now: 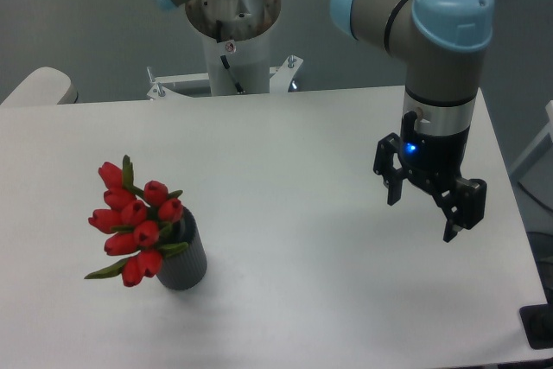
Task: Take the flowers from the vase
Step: 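Move the open gripper toward the red tulips in the grey vase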
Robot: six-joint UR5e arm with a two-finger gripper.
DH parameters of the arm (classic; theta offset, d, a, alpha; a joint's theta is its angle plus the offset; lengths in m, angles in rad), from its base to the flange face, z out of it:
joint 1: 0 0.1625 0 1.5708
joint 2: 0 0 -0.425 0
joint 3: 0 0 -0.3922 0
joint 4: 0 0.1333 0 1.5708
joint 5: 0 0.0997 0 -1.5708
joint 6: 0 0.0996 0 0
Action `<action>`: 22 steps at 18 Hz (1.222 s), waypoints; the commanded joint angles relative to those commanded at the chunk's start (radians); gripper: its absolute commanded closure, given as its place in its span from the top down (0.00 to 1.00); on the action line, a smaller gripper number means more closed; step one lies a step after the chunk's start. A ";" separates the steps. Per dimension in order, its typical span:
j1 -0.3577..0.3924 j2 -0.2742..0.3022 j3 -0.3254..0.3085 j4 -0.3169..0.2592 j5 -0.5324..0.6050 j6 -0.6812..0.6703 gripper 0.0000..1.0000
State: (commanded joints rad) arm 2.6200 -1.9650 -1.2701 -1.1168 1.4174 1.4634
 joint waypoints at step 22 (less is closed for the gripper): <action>-0.003 0.158 -0.302 0.025 -0.201 -0.002 1.00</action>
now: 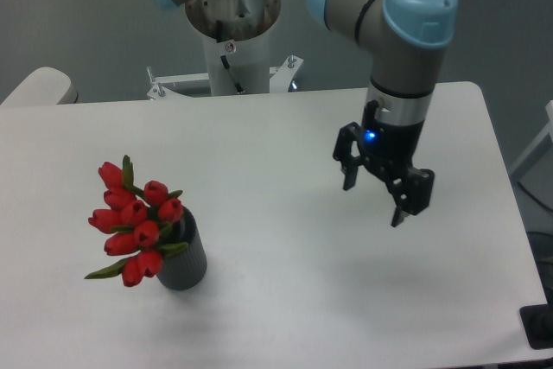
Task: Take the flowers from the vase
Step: 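Move the open gripper toward the red tulips in the grey vase, then lower the open gripper around the tulip stems above the vase rim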
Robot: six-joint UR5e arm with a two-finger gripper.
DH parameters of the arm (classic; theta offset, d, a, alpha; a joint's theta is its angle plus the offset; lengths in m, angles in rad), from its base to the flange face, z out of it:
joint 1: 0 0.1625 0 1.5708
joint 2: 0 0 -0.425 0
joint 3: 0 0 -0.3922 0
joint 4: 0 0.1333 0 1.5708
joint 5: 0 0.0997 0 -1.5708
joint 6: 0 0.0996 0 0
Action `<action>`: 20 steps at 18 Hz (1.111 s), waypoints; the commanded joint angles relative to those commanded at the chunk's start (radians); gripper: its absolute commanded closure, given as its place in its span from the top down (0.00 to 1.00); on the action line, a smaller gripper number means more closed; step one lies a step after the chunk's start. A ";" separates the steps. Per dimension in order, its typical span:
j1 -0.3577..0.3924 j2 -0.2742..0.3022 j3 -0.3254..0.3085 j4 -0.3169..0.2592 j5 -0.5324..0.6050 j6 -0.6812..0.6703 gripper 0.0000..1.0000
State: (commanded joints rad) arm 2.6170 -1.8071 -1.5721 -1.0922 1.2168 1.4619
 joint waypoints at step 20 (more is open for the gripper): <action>-0.116 0.063 -0.336 0.252 -0.596 -0.360 1.00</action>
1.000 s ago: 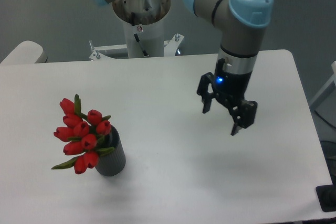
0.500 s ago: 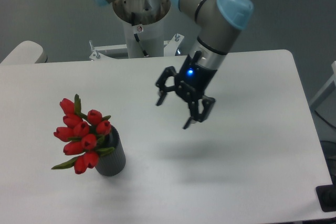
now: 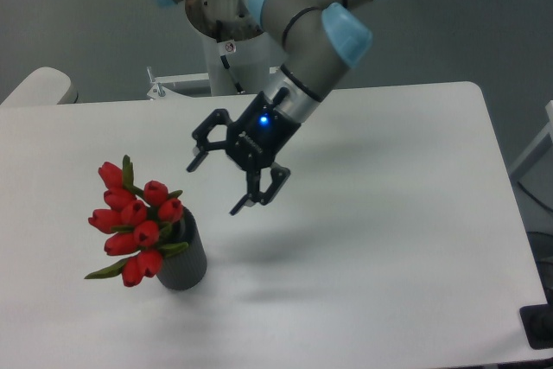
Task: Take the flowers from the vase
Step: 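Lower the open gripper around the tulip stems above the vase rim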
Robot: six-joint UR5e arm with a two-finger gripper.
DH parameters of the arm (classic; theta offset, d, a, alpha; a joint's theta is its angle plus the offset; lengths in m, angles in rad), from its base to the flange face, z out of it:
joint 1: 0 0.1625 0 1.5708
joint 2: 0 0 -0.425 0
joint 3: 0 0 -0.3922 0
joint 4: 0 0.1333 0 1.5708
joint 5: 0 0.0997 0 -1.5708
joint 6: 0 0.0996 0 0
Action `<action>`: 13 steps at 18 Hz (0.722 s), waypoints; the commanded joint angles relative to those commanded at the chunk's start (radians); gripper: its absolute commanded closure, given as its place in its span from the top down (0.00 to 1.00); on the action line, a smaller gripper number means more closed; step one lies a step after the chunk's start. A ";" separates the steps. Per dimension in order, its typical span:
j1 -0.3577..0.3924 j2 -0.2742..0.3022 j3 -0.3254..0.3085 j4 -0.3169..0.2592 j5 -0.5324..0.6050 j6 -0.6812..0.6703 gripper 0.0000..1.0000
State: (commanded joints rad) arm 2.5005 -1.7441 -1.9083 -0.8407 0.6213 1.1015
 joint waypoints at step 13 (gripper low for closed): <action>-0.066 -0.055 0.005 0.095 0.002 -0.006 1.00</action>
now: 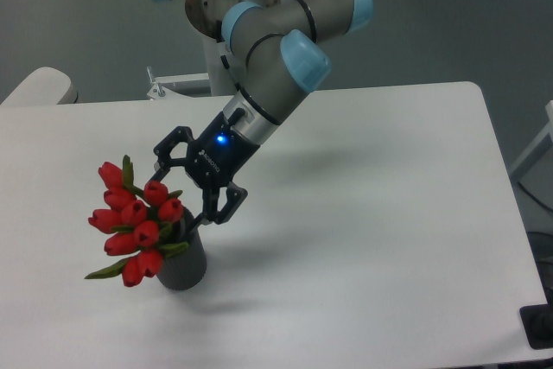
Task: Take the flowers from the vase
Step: 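Lower the open gripper around the tulip stems above the vase rim, then close the gripper on the tulip stems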
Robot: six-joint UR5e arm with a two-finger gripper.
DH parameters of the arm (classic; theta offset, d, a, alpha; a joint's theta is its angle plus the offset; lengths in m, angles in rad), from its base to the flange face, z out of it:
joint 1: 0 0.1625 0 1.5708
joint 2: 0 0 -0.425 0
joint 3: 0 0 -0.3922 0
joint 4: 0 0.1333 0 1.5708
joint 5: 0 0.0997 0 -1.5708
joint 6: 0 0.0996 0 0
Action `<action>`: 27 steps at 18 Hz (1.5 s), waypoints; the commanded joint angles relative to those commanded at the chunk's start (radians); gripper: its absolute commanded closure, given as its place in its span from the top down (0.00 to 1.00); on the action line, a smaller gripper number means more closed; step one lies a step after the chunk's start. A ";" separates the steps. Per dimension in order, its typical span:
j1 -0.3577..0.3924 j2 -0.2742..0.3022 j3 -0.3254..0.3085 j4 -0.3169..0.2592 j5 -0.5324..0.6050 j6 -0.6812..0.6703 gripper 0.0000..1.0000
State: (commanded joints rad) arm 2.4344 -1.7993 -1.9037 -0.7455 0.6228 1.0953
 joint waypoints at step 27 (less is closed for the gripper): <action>-0.052 -0.057 0.052 0.028 0.000 0.003 0.37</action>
State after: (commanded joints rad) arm 2.3823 -1.8561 -1.8515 -0.7179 0.6228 1.0983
